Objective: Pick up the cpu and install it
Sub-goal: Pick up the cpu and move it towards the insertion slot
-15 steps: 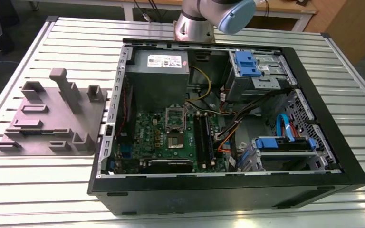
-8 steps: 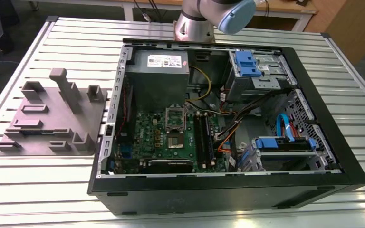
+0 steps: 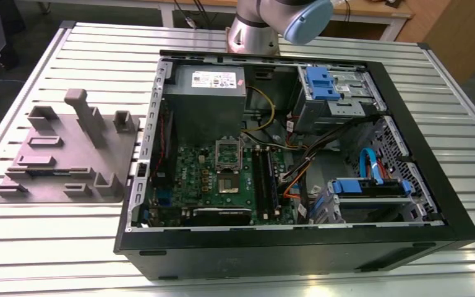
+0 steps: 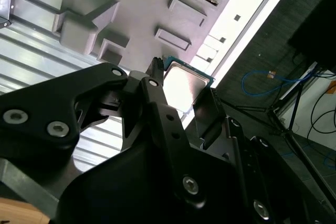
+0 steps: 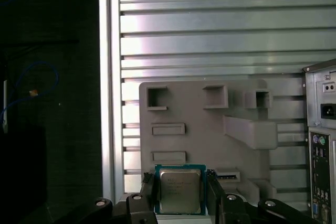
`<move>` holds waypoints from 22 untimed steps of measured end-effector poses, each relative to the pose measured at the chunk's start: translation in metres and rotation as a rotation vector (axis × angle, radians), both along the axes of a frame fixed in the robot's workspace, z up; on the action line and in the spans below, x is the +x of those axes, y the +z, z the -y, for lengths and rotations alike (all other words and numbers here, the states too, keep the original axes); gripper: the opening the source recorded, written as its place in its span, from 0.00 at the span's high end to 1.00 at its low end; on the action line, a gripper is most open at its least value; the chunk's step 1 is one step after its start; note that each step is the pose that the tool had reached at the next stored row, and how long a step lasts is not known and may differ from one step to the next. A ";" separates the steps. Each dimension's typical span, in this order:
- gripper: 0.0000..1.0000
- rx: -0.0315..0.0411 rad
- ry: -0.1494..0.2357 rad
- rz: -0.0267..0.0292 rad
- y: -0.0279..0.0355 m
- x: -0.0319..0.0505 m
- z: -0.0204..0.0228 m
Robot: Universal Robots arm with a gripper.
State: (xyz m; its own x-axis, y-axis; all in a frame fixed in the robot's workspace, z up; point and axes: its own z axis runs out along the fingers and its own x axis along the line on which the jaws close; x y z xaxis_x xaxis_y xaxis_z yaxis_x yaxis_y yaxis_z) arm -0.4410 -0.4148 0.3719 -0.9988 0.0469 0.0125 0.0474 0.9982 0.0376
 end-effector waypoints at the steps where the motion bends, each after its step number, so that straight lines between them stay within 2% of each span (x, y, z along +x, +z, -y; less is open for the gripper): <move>1: 0.53 -0.0001 0.000 -0.0001 0.0001 0.0004 0.0000; 11: 0.53 0.0000 0.000 0.0000 0.0000 0.0032 0.0000; 13: 0.53 0.0000 0.000 0.0000 0.0000 0.0070 0.0000; 22: 0.53 0.0000 0.000 0.0000 0.0000 0.0078 0.0000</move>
State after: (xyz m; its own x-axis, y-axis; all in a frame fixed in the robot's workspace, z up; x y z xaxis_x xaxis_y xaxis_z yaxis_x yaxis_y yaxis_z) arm -0.4332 -0.4148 0.3719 -0.9988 0.0470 0.0125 0.0474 0.9982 0.0377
